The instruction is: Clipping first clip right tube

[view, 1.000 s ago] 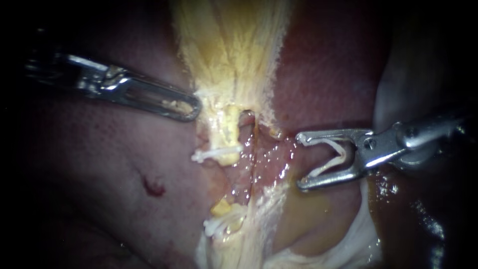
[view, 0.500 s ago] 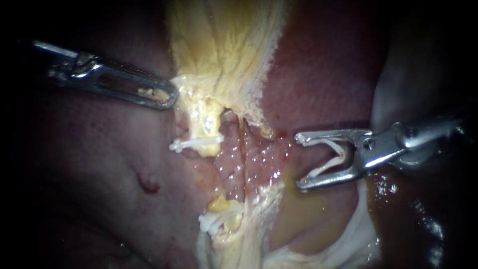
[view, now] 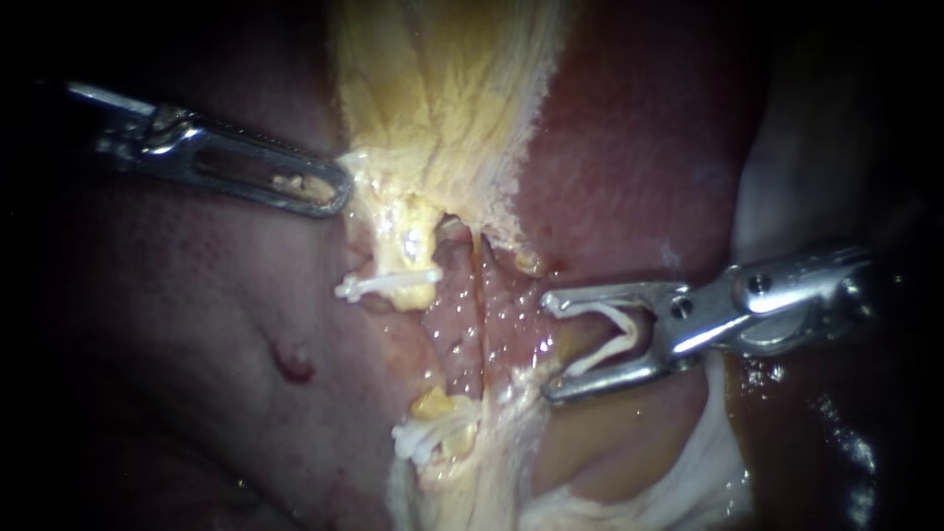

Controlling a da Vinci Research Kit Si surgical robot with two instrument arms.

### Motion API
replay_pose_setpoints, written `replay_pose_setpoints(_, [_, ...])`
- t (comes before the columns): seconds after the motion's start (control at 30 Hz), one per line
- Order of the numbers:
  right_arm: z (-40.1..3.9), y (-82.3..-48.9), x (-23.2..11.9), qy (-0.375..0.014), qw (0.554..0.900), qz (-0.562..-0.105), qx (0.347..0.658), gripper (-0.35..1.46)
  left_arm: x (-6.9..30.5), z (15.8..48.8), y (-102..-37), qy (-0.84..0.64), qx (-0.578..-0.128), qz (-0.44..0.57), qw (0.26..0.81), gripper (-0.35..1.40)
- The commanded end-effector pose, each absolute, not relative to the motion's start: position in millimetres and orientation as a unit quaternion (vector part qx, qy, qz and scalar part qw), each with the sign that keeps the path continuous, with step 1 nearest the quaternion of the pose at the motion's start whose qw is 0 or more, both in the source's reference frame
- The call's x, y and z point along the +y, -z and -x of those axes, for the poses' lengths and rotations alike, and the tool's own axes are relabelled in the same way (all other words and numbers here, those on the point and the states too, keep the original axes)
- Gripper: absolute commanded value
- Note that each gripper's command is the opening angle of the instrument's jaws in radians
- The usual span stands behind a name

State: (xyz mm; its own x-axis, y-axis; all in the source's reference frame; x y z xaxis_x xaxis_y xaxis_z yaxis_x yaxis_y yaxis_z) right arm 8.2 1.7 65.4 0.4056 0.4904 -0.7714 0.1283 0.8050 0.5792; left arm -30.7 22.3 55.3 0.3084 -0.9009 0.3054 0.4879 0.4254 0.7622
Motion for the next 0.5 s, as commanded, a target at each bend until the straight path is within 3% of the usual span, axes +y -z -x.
replay_pose_setpoints(0.03, [-8.5,-65.9,1.4,-0.118,0.784,-0.297,0.533,0.50,22.3,30.7,-55.3,0.457,-0.370,-0.279,0.759,-0.35])
replay_pose_setpoints(0.33, [-9.7,-69.9,0.1,-0.133,0.758,-0.346,0.536,0.50,22.2,30.7,-55.3,0.457,-0.370,-0.279,0.759,-0.35])
replay_pose_setpoints(0.5, [-9.9,-71.5,0.0,-0.136,0.758,-0.351,0.532,0.50,22.2,30.7,-55.3,0.457,-0.370,-0.279,0.759,-0.35])
